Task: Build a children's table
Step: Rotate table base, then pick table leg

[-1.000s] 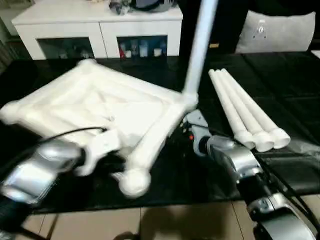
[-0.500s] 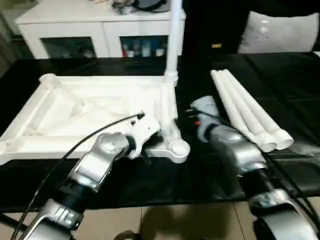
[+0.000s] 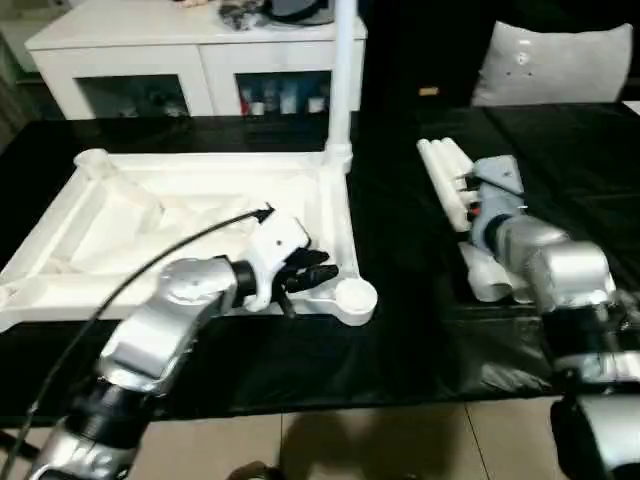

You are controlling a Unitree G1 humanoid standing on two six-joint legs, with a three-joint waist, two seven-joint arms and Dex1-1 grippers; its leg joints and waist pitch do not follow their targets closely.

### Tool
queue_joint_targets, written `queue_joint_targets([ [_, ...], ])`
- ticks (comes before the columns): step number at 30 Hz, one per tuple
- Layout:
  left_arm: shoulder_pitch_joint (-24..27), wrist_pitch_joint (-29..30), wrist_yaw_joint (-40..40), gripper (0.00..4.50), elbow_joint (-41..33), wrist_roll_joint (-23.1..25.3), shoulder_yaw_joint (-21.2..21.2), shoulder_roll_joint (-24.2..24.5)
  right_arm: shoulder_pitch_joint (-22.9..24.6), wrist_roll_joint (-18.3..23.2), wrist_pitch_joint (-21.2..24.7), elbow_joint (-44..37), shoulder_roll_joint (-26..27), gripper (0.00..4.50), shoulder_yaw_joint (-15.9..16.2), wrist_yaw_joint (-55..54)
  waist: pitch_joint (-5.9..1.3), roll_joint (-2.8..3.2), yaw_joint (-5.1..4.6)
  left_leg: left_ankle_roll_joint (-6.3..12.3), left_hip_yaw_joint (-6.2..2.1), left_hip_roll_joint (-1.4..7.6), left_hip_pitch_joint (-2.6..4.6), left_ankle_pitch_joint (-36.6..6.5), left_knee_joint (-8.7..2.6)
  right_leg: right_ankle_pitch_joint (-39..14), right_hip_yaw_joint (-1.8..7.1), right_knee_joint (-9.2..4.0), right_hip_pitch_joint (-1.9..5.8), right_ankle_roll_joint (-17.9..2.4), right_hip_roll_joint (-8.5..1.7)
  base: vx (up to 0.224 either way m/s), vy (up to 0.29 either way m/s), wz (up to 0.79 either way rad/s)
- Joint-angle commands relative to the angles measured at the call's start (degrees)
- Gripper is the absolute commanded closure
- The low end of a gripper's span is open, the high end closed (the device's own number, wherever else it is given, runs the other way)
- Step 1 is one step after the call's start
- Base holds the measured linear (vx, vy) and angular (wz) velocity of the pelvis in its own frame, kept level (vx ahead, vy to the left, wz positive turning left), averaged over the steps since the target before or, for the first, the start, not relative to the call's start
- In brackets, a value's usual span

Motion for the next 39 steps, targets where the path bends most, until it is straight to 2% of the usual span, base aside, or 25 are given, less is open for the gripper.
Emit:
queue_joint_targets([
  [1, 0.40, 1.81, -0.90, 3.06, -2.45, -0.96, 0.66, 0.52, -1.38, 0.39, 2.09, 1.88, -0.13, 0.00, -1.26, -0.54, -3.70, -0.86, -0.08, -1.77, -1.73, 2.67, 1.80, -16.61, -4.19, -18.24, 2.28, -4.25, 1.84, -10.36, -2.87, 0.000, 0.000, 0.00],
  [3, 1.33, 3.45, -0.88, 2.80, -4.69, -1.39, 0.81, 1.21, -3.89, -0.15, 2.24, 6.84, -0.52, 0.00, -1.40, -0.74, -3.66, -0.93, -0.03, -2.05, -1.62, 2.58, 1.84, -17.09, -4.16, -18.48, 2.29, -4.34, 1.70, -10.06, -2.77, 0.000, 0.000, 0.00],
  [7, 1.24, 4.39, -0.18, 2.58, -5.45, -1.87, 0.53, 1.68, -6.27, -0.80, 2.63, 11.54, -0.69, 0.00, -0.20, -0.16, -3.72, -1.00, -0.02, -2.50, -1.64, 2.54, 1.80, -16.99, -4.09, -17.76, 2.26, -4.10, 1.78, -10.27, -2.81, 0.000, 0.000, 0.00],
  [8, 1.00, 4.37, -0.16, 2.46, -5.36, -1.34, 0.13, 2.14, -6.98, -0.79, 1.84, 13.30, -0.27, 0.00, -0.90, -1.20, -3.71, -1.04, -0.05, -2.51, -1.62, 2.50, 1.70, -16.69, -4.06, -17.49, 2.28, -4.11, 1.80, -10.12, -2.79, 0.000, 0.000, 0.00],
  [12, 0.74, 5.32, -0.27, 2.26, -5.98, -1.78, 0.37, 2.33, -8.18, -0.74, 1.77, 17.17, 0.06, 0.00, -1.99, -1.45, -3.75, -1.02, -0.07, -2.45, -1.54, 2.48, 1.69, -16.18, -3.98, -16.82, 2.29, -4.09, 1.87, -10.18, -2.79, 0.000, 0.000, 0.00],
  [17, 0.49, 5.92, -0.03, 1.83, -6.31, -1.94, 0.32, 2.52, -8.75, -0.49, 2.94, 21.58, 0.21, 0.00, -1.35, 1.22, -3.84, -1.03, -0.02, -2.08, -1.51, 2.50, 1.59, -15.17, -3.86, -15.41, 2.23, -3.94, 2.04, -10.75, -2.76, 0.000, 0.000, 0.00],
  [18, 0.54, 5.51, 0.68, 1.66, -6.34, -1.49, 0.13, 2.63, -8.76, 0.11, 4.03, 22.20, 0.54, 0.17, -1.39, 2.40, -3.83, -1.05, -0.06, -1.99, -1.52, 2.49, 1.52, -15.19, -3.85, -15.31, 2.21, -3.90, 2.11, -10.86, -2.75, 0.000, 0.000, 0.00],
  [22, 0.57, 5.47, 0.96, 1.56, -6.33, -1.26, -0.05, 2.68, -8.85, 0.83, 4.90, 22.62, 1.00, 0.47, -1.32, 3.84, -3.74, -0.98, -0.05, -2.19, -1.59, 2.60, 1.63, -16.24, -3.96, -17.18, 2.18, -4.05, 1.97, -10.49, -2.81, 0.000, 0.000, 0.00],
  [26, 0.08, 5.34, 1.54, 1.55, -5.91, -0.88, -0.08, 2.23, -9.03, 0.26, 4.48, 23.96, 1.41, 0.82, -0.39, 5.35, -3.73, -1.16, -0.05, -2.54, -1.60, 2.61, 1.69, -16.87, -3.97, -17.99, 2.20, -4.12, 1.88, -10.29, -2.83, 0.000, 0.000, 0.00],
  [28, -0.14, 5.32, 1.77, 1.55, -5.77, -0.94, -0.04, 2.21, -9.16, 0.26, 4.50, 24.32, 1.53, 1.05, -0.54, 5.73, -3.73, -1.01, -0.03, -2.63, -1.62, 2.63, 1.75, -17.04, -3.97, -17.90, 2.21, -4.09, 1.81, -10.42, -2.82, 0.000, 0.000, 0.00],
  [34, -0.36, 5.21, 2.20, 1.55, -5.55, -1.10, 0.27, 2.13, -9.25, 0.44, 5.14, 24.80, 1.86, 1.60, -0.76, 6.35, -3.76, -1.14, -0.03, -2.71, -1.64, 2.62, 1.65, -17.08, -3.97, -17.51, 2.22, -4.01, 1.91, -10.44, -2.87, 0.000, 0.000, 0.00],
  [37, -0.42, 5.20, 2.36, 1.55, -5.45, -1.14, 0.30, 2.14, -9.38, 0.54, 5.20, 25.64, 1.89, 1.73, -1.27, 6.18, -3.77, -1.10, -0.04, -2.78, -1.63, 2.63, 1.68, -17.04, -3.97, -17.47, 2.20, -3.99, 1.88, -10.55, -2.85, 0.000, 0.000, 0.00],
  [39, -0.48, 5.20, 2.42, 1.55, -5.37, -1.13, 0.31, 2.14, -9.37, 0.46, 5.00, 26.00, 1.84, 1.99, -1.29, 6.32, -3.74, -1.08, -0.03, -2.76, -1.62, 2.61, 1.69, -17.18, -3.95, -17.60, 2.21, -4.04, 1.84, -10.62, -2.86, 0.000, 0.000, 0.00],
])
